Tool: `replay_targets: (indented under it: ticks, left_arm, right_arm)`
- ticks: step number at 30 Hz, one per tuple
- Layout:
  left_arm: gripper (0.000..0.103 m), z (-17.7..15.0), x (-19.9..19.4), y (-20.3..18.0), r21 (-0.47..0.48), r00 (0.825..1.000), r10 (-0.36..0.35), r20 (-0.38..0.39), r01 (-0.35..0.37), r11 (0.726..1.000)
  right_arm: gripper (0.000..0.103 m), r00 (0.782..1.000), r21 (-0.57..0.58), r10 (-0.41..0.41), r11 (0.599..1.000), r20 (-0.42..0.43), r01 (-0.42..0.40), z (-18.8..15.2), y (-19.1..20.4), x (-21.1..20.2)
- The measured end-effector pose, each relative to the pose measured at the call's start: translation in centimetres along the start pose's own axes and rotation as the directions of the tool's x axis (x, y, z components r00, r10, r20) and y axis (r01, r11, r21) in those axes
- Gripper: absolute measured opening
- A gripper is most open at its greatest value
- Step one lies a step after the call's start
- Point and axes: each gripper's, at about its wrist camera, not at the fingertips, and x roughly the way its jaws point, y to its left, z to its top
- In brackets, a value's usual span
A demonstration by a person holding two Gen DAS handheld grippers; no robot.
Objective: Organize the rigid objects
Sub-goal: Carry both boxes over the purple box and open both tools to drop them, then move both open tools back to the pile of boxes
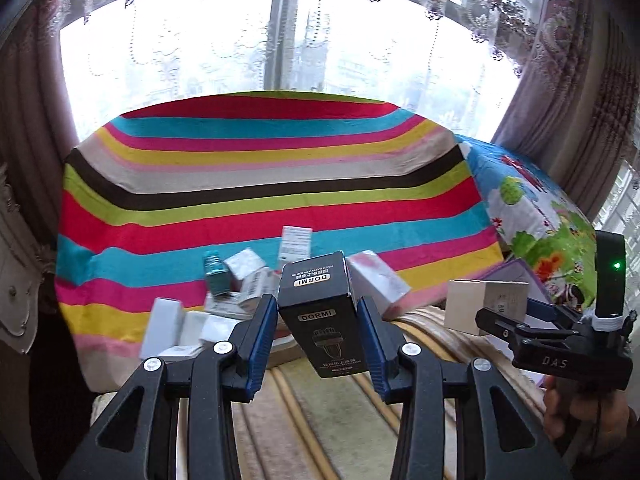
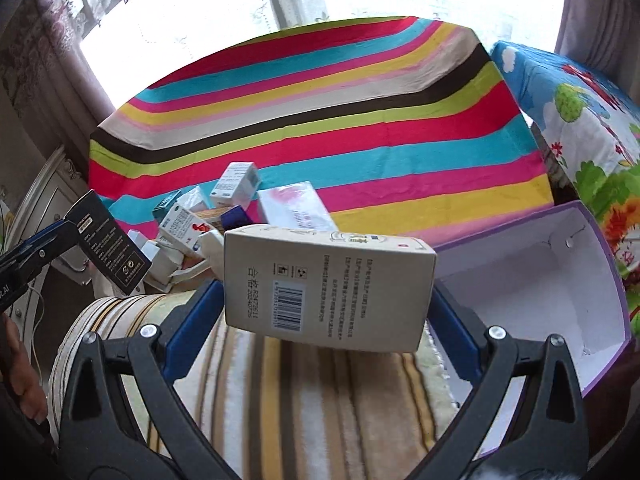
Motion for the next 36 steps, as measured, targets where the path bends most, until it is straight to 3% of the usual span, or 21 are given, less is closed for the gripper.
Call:
replay_targets:
  ticks: [5, 13, 21, 24, 27, 31, 36]
  left_arm:
    - [0.043, 1.0, 1.4, -5.7, 0.034, 0.992, -0.124, -0.026, 0.125, 0.992]
    - [0.043, 0.4, 4.6, -14.0, 0.060, 0.948, -0.287, -0.135, 0.297, 0.953]
    - [0.044, -1.0, 7.7, -18.7, 0.070, 0.910, -0.343, -0.231, 0.368, 0.927]
    - [0.053, -1.3, 8.7, -18.9, 0.045, 0.894, -0.356, -0.273, 0.381, 0.923]
    - [0.066, -1.3, 8.7, -18.2, 0.025, 0.900, -0.347, -0.263, 0.366, 0.930]
    - [0.066, -1.0, 8.5, -16.9, -0.009, 0.909, -0.343, -0.238, 0.352, 0.936]
    - [0.066, -1.6, 8.3, -16.4, 0.030, 0.925, -0.312, -0.217, 0.325, 0.945]
  right_arm:
    - [0.100, 0.998, 0.087, -0.053, 0.995, 0.029, 0.050, -0.1, -5.0, -1.3]
    - [0.100, 0.989, 0.211, -0.143, 0.968, 0.029, 0.134, -1.0, -12.2, -2.2]
    - [0.100, 0.978, 0.279, -0.208, 0.939, 0.001, 0.200, -2.3, -16.1, -2.4]
    - [0.100, 0.974, 0.286, -0.227, 0.934, 0.016, 0.213, -2.6, -16.6, -2.5]
    - [0.100, 0.978, 0.310, -0.206, 0.932, 0.023, 0.189, -2.7, -17.2, -2.5]
    - [0.100, 0.983, 0.327, -0.180, 0.931, 0.021, 0.163, -2.8, -17.2, -2.4]
    - [0.100, 0.989, 0.305, -0.145, 0.944, 0.031, 0.129, -2.5, -16.3, -2.6]
